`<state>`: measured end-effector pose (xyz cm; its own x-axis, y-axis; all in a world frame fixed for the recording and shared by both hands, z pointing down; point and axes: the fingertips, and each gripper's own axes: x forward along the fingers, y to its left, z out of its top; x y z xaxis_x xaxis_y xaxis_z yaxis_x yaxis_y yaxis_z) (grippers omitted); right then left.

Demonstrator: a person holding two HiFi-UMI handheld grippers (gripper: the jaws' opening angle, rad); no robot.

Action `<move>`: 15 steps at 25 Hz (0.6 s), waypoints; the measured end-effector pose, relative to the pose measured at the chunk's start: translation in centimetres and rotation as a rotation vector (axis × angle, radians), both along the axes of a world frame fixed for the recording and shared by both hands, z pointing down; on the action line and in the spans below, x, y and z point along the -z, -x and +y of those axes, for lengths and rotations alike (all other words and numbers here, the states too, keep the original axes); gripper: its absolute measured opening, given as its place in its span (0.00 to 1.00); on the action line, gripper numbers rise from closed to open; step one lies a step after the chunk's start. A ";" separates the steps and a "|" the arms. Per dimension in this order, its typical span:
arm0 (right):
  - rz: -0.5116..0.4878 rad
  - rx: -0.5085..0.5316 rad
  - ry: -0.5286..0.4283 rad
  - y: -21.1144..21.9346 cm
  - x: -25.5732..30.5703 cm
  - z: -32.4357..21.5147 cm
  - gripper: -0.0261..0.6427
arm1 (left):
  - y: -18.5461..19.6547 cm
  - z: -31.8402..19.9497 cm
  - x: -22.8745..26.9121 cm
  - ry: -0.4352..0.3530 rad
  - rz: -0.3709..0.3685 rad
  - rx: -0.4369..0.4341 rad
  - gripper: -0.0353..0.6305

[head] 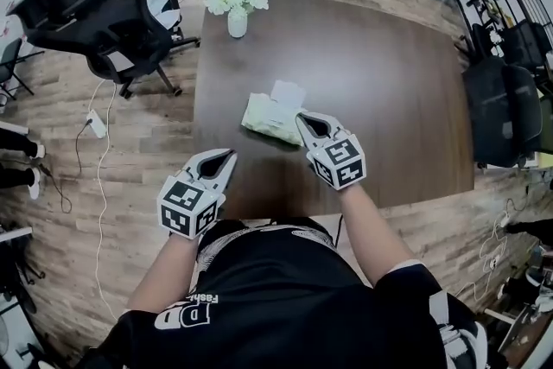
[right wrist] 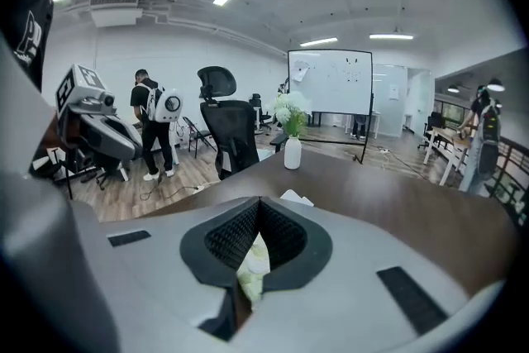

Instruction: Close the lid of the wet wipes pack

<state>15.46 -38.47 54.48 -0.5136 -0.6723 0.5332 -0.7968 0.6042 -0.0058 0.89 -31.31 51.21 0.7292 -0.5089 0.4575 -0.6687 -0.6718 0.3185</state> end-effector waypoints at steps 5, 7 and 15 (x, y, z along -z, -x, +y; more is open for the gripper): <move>0.083 0.049 -0.003 -0.4 -2.1 -3.1 0.05 | 0.1 0.4 -0.8 0.028 -0.015 0.048 0.08; 0.112 0.069 -0.007 -0.6 -2.7 -4.3 0.05 | 0.4 0.5 -1.3 0.039 -0.024 0.071 0.08; 0.192 0.107 0.021 -0.9 -5.2 -8.4 0.06 | 2.0 0.2 -2.3 0.074 -0.032 0.152 0.08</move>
<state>16.41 -46.86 59.68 -0.4689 -0.6070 0.6416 -0.7158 0.6868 0.1266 -1.12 -31.06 53.52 0.6306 -0.5762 0.5198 -0.7716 -0.5377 0.3399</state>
